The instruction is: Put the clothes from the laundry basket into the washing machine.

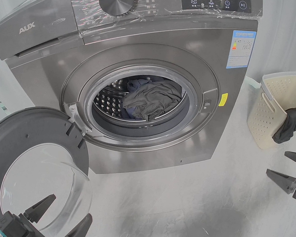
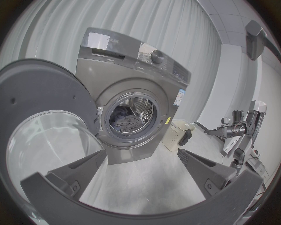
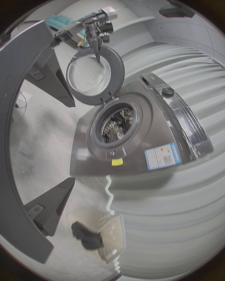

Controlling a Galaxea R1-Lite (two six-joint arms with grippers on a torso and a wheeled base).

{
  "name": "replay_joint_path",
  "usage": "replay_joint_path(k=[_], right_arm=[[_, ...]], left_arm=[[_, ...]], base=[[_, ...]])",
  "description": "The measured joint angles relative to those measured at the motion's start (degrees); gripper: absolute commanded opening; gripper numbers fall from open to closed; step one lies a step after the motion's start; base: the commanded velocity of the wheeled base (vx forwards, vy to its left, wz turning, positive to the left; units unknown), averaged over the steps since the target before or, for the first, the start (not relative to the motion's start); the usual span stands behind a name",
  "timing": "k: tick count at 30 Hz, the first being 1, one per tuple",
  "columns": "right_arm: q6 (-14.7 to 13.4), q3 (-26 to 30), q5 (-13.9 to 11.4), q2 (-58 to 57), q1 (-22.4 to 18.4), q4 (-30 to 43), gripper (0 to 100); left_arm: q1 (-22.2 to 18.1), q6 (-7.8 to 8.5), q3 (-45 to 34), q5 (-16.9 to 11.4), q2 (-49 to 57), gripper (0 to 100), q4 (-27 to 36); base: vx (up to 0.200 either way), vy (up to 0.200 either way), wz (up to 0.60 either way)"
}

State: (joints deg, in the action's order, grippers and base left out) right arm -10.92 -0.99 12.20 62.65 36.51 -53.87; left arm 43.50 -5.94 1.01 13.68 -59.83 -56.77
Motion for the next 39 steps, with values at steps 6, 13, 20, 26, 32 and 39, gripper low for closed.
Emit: replay_joint_path(k=[6,13,20,26,32,39], right_arm=[[0.69,0.00,-0.39,-9.64,-5.18,11.64,100],[3.02,0.00,-1.34,-21.88,-13.31,21.11,100],[6.58,-0.02,-4.51,-34.12,-20.99,31.43,100],[8.03,-0.02,-6.19,-44.46,-24.81,43.23,100],[8.28,-0.02,-6.41,-52.37,-27.37,50.18,100],[8.77,-0.02,-5.91,-56.24,-28.83,50.04,100]], left_arm=[[-4.08,0.44,-0.02,-0.18,9.20,100,8.87],[-9.87,-0.87,-0.02,-3.06,22.47,100,21.64],[-17.32,-1.32,-0.02,-9.85,37.32,100,34.79],[-25.00,-1.74,-0.02,-13.52,48.18,100,45.23],[-31.90,-0.27,-0.02,-12.95,52.79,100,48.68],[-41.18,3.49,0.00,-16.60,56.66,100,52.98]], base=[[-0.033,0.000,0.00],[0.000,0.000,0.00],[0.000,0.000,0.00],[0.000,0.000,0.00],[0.000,0.000,0.00],[0.000,0.000,0.00]])
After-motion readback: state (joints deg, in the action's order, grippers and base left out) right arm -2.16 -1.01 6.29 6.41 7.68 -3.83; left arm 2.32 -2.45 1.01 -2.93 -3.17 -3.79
